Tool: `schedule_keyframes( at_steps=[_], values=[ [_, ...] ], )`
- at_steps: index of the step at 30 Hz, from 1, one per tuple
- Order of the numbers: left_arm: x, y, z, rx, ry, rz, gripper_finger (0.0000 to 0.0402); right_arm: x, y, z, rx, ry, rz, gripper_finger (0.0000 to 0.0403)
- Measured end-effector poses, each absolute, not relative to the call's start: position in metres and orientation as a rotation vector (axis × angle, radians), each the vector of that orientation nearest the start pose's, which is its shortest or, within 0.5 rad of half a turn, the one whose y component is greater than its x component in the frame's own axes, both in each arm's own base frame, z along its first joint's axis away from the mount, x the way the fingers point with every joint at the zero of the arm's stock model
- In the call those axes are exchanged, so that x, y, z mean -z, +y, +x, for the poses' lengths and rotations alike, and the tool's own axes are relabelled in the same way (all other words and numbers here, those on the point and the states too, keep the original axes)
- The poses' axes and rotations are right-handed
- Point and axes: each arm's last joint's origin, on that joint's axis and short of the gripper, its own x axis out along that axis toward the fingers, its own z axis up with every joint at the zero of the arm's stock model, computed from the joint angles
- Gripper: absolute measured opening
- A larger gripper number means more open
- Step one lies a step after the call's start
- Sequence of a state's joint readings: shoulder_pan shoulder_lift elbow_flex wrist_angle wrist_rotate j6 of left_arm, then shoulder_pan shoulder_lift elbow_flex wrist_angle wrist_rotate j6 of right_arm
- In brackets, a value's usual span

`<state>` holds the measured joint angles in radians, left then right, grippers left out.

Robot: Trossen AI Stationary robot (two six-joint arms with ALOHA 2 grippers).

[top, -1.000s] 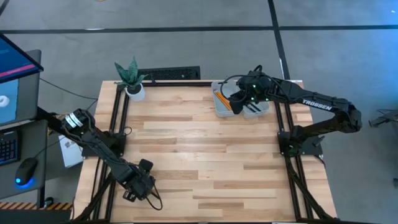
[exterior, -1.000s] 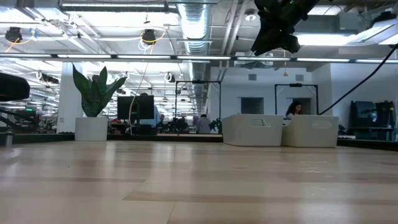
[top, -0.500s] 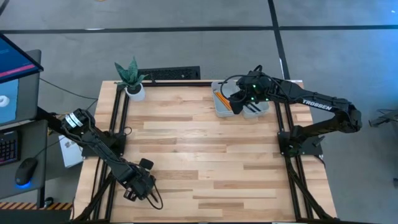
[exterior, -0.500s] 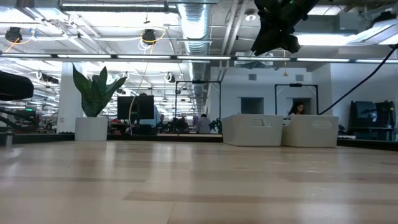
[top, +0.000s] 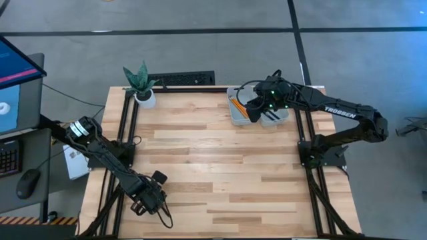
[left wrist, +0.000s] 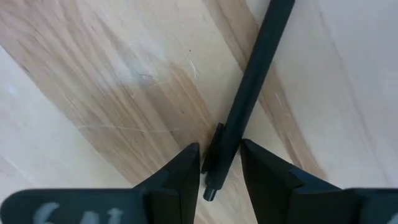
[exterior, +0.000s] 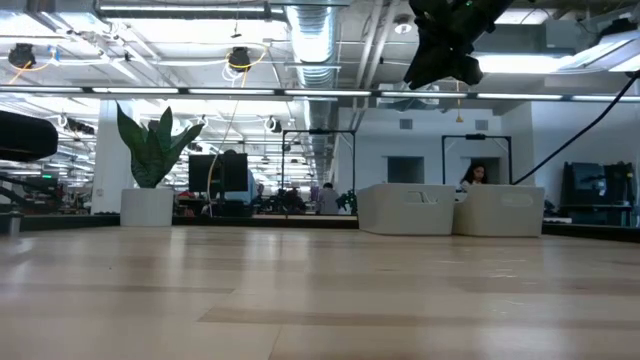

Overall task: Sort pens & pencils
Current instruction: Put the black pen into the right gray bin

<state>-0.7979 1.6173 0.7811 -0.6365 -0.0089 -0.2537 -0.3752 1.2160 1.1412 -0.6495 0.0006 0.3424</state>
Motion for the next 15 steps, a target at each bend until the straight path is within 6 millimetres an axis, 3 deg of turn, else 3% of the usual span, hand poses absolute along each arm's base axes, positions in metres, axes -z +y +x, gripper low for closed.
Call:
schedule_keyframes(
  at_steps=[15],
  values=[
    [-0.1293, -0.1797, 0.175, 0.632, 1.399, 0.543, 0.0107, -0.3285, -0.0914, 0.2321, 0.483, 0.648, 0.468, 0.0113]
  ],
)
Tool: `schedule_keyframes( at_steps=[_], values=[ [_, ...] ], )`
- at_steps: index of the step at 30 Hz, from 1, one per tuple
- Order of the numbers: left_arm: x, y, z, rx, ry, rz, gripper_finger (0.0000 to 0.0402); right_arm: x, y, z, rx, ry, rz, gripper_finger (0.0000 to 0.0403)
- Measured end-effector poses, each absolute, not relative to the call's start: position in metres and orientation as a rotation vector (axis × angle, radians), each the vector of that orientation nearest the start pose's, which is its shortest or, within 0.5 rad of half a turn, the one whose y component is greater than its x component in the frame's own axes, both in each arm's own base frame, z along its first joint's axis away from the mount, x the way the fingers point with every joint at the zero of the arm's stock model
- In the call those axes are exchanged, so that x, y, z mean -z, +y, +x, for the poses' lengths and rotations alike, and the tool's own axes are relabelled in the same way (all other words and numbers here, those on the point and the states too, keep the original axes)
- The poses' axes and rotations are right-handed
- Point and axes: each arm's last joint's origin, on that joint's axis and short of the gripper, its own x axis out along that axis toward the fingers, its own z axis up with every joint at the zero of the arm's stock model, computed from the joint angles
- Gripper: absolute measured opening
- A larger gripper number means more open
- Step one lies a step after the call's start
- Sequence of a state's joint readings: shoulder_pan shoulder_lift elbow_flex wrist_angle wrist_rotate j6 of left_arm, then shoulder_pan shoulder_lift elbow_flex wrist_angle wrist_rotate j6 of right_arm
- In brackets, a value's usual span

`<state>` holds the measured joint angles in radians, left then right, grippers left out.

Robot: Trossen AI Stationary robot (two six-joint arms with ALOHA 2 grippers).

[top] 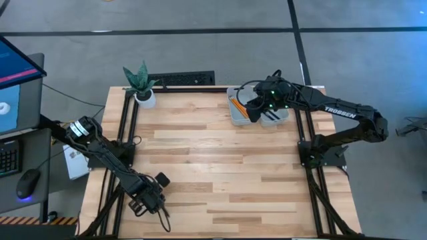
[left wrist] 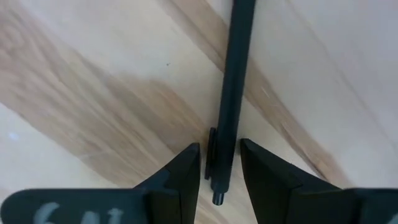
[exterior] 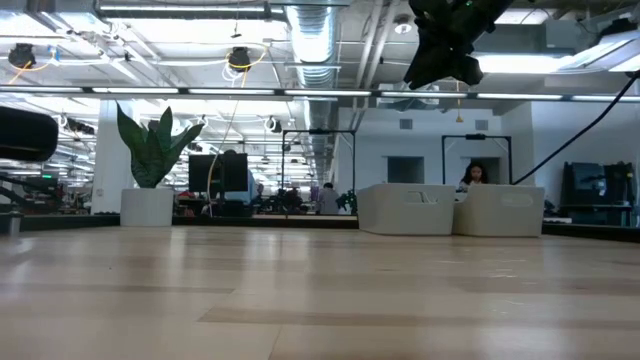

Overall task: Sort pens & pencils
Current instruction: Put the black pen into the right gray bin

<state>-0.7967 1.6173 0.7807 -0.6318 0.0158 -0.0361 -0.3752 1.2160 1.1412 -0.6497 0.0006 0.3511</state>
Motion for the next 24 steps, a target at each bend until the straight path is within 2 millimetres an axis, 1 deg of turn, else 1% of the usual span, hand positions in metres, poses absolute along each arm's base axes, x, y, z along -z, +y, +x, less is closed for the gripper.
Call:
schedule_keyframes(
  at_steps=[6, 14, 17, 21, 24],
  values=[
    [-0.1294, -0.1799, 0.1751, 0.678, 1.381, 0.594, 0.0107, -0.3285, -0.0914, 0.2321, 0.483, 0.648, 0.468, 0.0113],
    [-0.1293, -0.18, 0.1748, 0.689, 1.382, 0.595, 0.0103, -0.3285, -0.0914, 0.2321, 0.483, 0.648, 0.467, 0.0113],
    [-0.1293, -0.1801, 0.1748, 0.682, 1.383, 0.591, 0.0084, -0.3285, -0.0914, 0.2321, 0.483, 0.648, 0.467, 0.0113],
    [-0.1293, -0.1801, 0.175, 0.663, 1.387, 0.574, 0.0048, -0.3285, -0.0914, 0.2321, 0.483, 0.648, 0.467, 0.0113],
    [-0.1295, -0.1802, 0.1751, 0.654, 1.389, 0.563, 0.0031, -0.3285, -0.0914, 0.2321, 0.483, 0.648, 0.467, 0.0113]
  ],
)
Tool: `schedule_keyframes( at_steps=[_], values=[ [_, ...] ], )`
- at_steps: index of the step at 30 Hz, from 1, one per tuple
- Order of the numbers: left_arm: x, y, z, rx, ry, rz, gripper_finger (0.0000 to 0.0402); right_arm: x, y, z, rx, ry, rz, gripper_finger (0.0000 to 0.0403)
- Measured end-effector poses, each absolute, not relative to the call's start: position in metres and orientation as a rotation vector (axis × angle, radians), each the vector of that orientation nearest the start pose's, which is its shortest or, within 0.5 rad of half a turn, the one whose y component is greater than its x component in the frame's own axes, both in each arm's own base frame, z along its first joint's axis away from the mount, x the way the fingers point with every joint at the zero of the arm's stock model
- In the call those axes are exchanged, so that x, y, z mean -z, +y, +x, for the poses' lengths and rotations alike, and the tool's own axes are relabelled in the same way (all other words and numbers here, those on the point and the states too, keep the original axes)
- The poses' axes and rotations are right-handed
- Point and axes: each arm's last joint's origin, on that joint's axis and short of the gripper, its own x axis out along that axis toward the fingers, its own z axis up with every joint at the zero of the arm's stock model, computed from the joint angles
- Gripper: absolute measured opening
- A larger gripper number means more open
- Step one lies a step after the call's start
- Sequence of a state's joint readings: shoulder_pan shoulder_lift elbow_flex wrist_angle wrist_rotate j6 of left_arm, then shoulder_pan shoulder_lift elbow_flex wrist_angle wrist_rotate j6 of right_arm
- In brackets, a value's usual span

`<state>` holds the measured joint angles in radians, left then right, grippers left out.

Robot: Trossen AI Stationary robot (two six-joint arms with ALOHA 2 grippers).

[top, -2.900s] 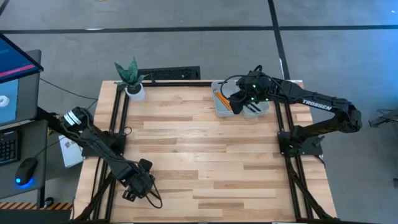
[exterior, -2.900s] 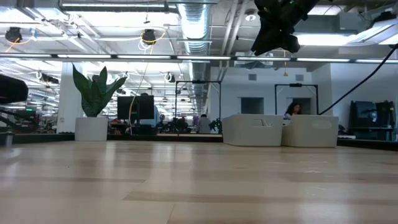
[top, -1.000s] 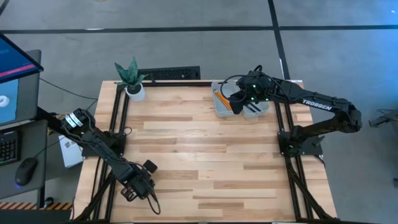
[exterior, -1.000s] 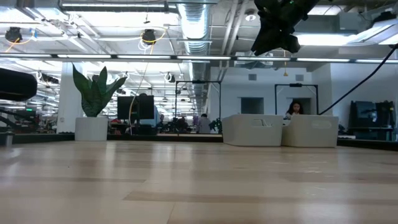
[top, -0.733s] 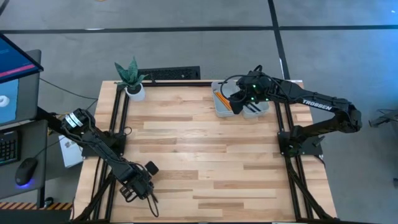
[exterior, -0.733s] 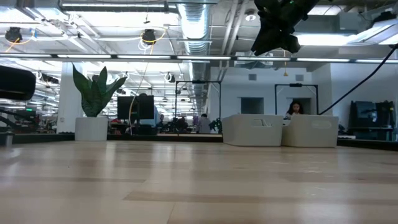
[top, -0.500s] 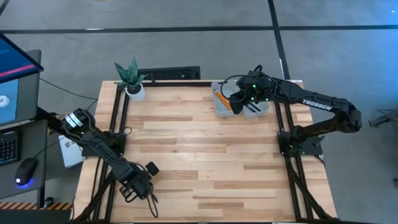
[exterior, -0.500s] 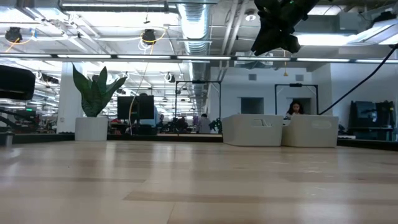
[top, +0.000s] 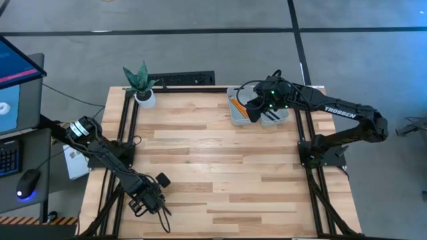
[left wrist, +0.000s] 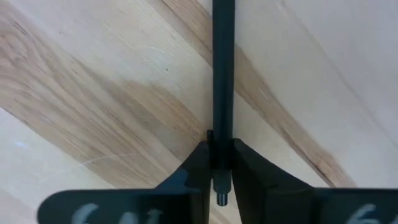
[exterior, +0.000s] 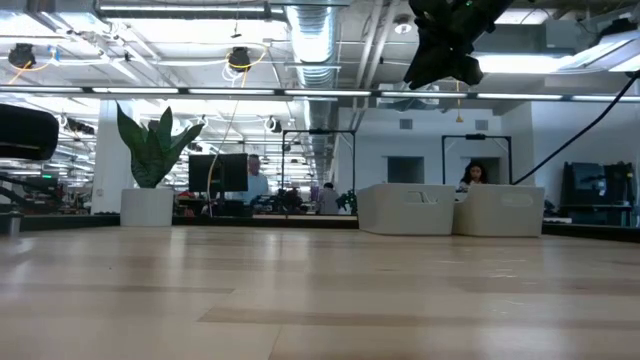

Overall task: Sort pens & pencils
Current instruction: Put the black pen into the right gray bin

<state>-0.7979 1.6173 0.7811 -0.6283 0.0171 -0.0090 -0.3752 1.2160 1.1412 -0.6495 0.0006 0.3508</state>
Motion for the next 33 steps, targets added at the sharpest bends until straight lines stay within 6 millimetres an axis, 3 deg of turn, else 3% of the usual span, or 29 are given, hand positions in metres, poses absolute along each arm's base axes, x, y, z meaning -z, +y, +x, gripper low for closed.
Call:
schedule_keyframes(
  at_steps=[33],
  values=[
    [-0.1293, -0.1803, 0.1759, 0.632, 1.373, 0.572, 0.0047, -0.3285, -0.0914, 0.2321, 0.482, 0.648, 0.467, 0.0113]
  ],
)
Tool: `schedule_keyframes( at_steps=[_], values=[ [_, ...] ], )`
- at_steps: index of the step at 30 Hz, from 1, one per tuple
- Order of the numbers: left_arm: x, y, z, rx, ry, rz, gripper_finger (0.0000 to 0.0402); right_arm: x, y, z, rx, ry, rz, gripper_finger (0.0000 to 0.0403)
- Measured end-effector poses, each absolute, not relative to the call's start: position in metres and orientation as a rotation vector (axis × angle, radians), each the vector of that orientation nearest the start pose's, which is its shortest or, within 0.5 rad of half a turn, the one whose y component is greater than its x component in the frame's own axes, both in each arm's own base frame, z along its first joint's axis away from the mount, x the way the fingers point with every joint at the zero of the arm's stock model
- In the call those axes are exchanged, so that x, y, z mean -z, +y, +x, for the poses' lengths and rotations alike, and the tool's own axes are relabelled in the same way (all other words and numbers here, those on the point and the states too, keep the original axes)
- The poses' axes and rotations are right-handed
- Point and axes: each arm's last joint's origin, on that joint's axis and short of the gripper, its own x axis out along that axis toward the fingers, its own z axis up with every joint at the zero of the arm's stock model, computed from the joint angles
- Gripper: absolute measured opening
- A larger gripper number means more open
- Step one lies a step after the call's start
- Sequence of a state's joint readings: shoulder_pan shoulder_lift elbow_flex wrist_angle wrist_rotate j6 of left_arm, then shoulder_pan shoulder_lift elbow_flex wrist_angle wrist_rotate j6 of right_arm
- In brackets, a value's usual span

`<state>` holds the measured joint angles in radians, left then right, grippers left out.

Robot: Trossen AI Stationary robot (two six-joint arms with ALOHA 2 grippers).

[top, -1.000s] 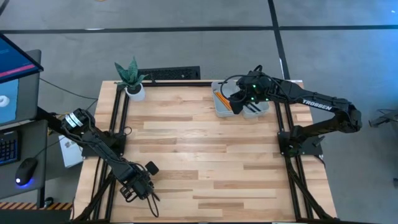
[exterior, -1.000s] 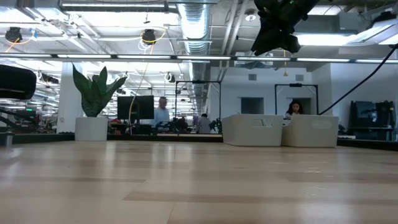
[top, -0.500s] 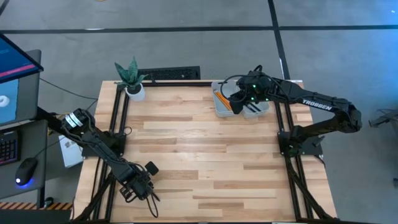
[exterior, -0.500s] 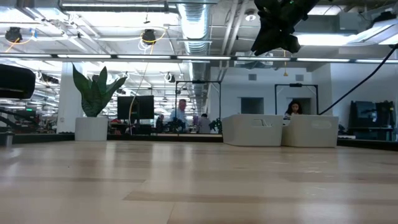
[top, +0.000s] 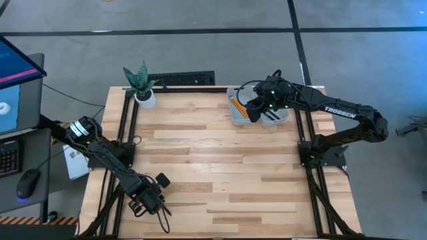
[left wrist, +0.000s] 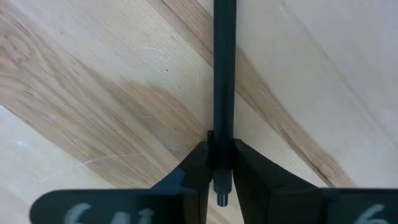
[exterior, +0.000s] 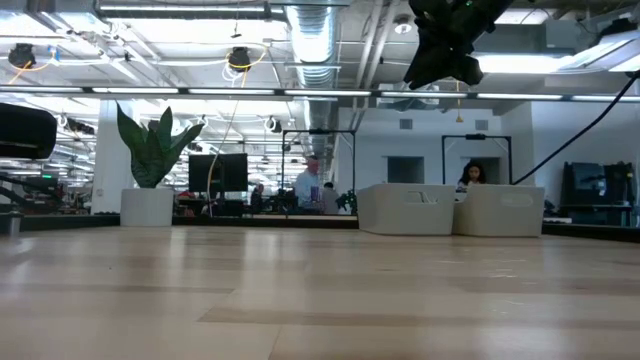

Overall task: Sort pens & pencils
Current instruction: Put the black pen into the right gray bin

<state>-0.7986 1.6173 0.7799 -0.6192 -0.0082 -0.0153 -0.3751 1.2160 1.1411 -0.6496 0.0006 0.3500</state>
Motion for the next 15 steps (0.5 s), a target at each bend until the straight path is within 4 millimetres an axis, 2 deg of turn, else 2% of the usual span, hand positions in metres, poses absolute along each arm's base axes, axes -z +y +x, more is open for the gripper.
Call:
schedule_keyframes(
  at_steps=[15],
  values=[
    [-0.1295, -0.1794, 0.1759, 0.578, 1.385, 0.549, 0.0048, -0.3285, -0.0914, 0.2322, 0.482, 0.648, 0.466, 0.0113]
  ],
)
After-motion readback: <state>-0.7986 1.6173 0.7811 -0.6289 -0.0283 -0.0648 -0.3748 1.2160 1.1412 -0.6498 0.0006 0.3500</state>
